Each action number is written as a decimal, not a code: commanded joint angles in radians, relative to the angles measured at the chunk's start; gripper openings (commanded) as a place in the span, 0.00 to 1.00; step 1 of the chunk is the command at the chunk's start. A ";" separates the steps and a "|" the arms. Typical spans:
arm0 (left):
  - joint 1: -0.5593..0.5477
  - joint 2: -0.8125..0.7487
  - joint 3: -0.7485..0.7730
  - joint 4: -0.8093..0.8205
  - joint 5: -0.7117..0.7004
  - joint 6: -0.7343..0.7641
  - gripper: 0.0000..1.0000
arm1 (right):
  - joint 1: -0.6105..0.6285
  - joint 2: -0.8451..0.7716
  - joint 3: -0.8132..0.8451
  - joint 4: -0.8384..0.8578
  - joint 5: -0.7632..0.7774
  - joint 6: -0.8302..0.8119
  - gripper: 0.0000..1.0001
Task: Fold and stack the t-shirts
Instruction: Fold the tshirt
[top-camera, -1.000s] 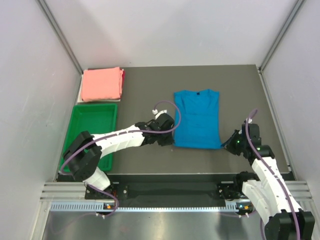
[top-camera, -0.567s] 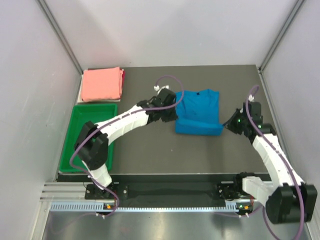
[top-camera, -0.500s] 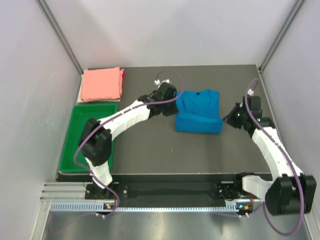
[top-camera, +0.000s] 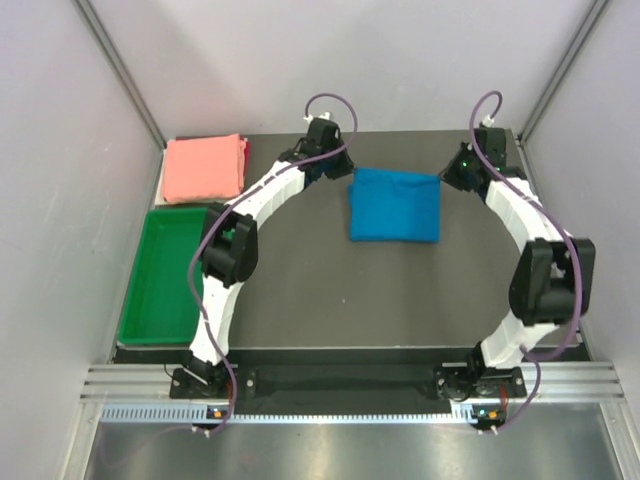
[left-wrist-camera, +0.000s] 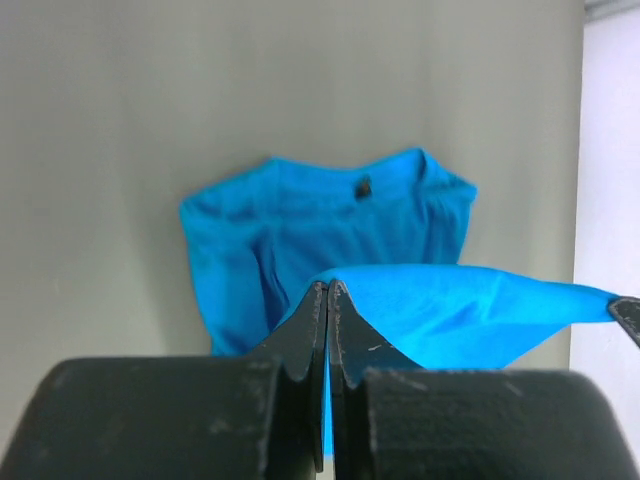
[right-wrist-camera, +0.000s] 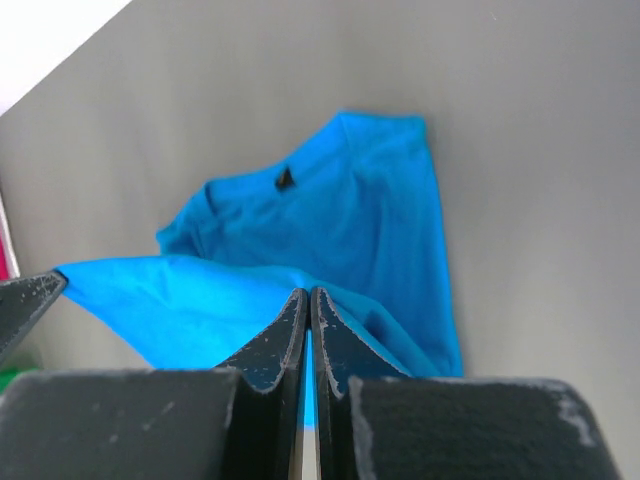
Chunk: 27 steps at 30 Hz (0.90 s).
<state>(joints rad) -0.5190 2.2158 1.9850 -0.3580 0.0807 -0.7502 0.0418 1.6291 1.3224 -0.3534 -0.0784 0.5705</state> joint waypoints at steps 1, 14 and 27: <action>0.042 0.071 0.072 0.157 0.074 -0.021 0.00 | -0.016 0.096 0.084 0.093 -0.008 -0.018 0.00; 0.066 0.326 0.324 0.303 0.129 0.028 0.00 | -0.033 0.342 0.270 0.177 -0.009 0.002 0.00; 0.079 0.441 0.371 0.404 0.077 0.000 0.00 | -0.034 0.454 0.356 0.183 -0.001 0.006 0.00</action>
<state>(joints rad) -0.4522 2.6312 2.3119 -0.0479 0.1841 -0.7494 0.0162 2.0590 1.6188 -0.2119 -0.0834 0.5770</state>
